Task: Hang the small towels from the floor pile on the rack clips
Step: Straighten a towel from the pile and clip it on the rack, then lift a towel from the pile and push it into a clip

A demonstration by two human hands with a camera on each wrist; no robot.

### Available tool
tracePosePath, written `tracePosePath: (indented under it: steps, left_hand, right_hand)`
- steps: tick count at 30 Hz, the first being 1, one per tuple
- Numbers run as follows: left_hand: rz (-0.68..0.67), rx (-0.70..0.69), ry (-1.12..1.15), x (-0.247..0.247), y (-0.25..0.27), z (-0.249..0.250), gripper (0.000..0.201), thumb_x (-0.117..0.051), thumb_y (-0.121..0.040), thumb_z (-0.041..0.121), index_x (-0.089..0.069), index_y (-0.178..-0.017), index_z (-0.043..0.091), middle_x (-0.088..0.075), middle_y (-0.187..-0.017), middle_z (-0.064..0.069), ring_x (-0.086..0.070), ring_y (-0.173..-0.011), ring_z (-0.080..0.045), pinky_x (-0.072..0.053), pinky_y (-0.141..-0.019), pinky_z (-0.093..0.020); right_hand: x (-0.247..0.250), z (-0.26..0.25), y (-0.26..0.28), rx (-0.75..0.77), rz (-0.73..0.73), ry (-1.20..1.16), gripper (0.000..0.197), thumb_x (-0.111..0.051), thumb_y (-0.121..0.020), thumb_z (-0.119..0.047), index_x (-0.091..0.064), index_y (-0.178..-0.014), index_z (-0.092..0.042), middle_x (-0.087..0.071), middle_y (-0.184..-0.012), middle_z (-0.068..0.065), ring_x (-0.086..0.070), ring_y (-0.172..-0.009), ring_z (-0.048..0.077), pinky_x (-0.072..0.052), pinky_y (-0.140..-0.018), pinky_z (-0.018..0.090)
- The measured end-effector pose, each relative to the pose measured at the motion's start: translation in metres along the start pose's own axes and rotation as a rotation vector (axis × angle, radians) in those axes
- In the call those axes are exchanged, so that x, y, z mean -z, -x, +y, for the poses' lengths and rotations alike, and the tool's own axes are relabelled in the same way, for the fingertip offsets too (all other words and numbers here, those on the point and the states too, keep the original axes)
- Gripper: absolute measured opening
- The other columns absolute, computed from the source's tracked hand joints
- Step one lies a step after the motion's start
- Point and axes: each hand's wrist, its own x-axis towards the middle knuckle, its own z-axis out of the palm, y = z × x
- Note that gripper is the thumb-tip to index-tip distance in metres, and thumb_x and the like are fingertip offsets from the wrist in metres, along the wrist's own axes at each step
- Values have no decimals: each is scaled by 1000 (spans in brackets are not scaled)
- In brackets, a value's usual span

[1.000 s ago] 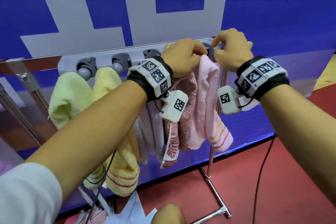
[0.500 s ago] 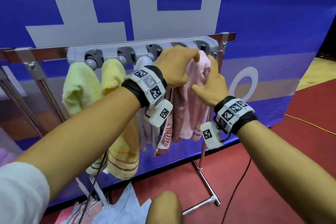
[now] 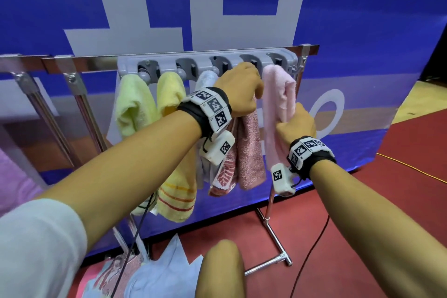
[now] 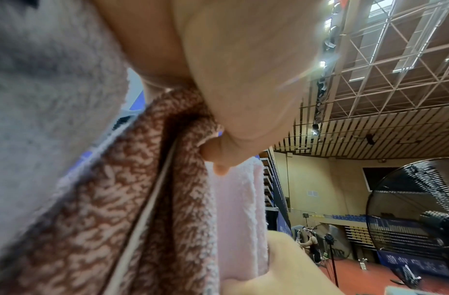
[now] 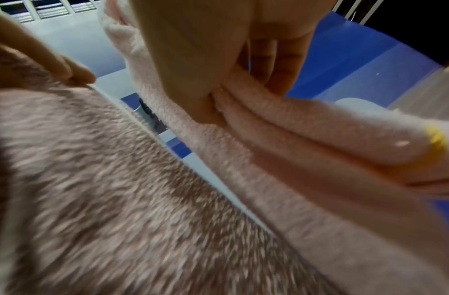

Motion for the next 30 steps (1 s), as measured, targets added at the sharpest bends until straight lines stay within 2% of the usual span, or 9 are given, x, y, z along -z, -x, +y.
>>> tracePosePath:
  steps: [3,6,9,13,16,18,23,28,30]
  left_hand:
    - [-9,-13,41,-1,4,-1,28,-60,-72,9,-74,-94,19,-61,-119,-1,-42,-127,-23,-42,-102,-41]
    - [-20,-16,63,1,8,-1,32,-58,-74,13,-71,-104,16,-60,-125,-4,-40,-131,-26,-32,-112,-42]
    - [5,-22,126,6,15,2,47,-53,-71,21,-64,-115,10,-61,-118,-8,-48,-119,-26,-36,-107,-44]
    - [53,34,191,17,26,4,65,-50,-67,30,-54,-129,14,-58,-128,-8,-51,-119,-28,-43,-101,-43]
    - [100,14,196,33,39,2,63,-50,-67,33,-54,-127,16,-58,-127,-7,-52,-118,-28,-44,-99,-44]
    - [140,-6,200,45,51,-1,59,-52,-69,33,-56,-125,16,-60,-124,-6,-53,-116,-27,-42,-100,-40]
    - [183,71,158,79,95,-21,60,-51,-68,38,-56,-125,20,-61,-121,-4,-56,-112,-26,-45,-97,-47]
    - [184,207,81,102,174,-58,60,-51,-72,44,-54,-129,25,-57,-130,2,-51,-121,-22,-37,-103,-57]
    - [162,258,26,104,210,-71,63,-51,-72,46,-51,-131,26,-54,-135,1,-47,-127,-23,-34,-105,-59]
  right_hand:
    - [-6,1,11,54,-124,-33,25,-66,-73,-32,-52,-91,-23,-62,-81,2,-57,-75,29,-44,-65,31]
    - [0,-2,17,86,-185,-58,23,-66,-70,-38,-53,-84,-25,-63,-75,-4,-60,-73,24,-48,-66,31]
    - [20,-17,19,148,-120,-148,19,-66,-77,-31,-47,-76,-28,-55,-69,-8,-51,-64,13,-38,-58,28]
    - [57,-53,26,308,6,-293,16,-67,-79,-19,-62,-94,-24,-61,-75,-6,-55,-66,8,-40,-61,12]
    - [78,-87,36,440,8,-269,18,-67,-79,-16,-66,-97,-18,-64,-79,-4,-57,-67,8,-40,-63,4]
    - [86,-111,45,526,-26,-237,16,-66,-79,-17,-65,-95,-17,-64,-81,-6,-59,-67,9,-42,-65,6]
    - [86,-164,71,655,-134,-140,29,-66,-78,-28,-64,-104,-14,-67,-95,-2,-63,-80,18,-52,-80,37]
    - [73,-206,111,756,-368,-87,43,-69,-82,-47,-63,-114,-19,-64,-103,-5,-61,-81,11,-43,-69,15]
    - [60,-220,134,805,-431,-99,49,-66,-78,-53,-63,-112,-19,-63,-102,-4,-61,-77,10,-46,-69,18]
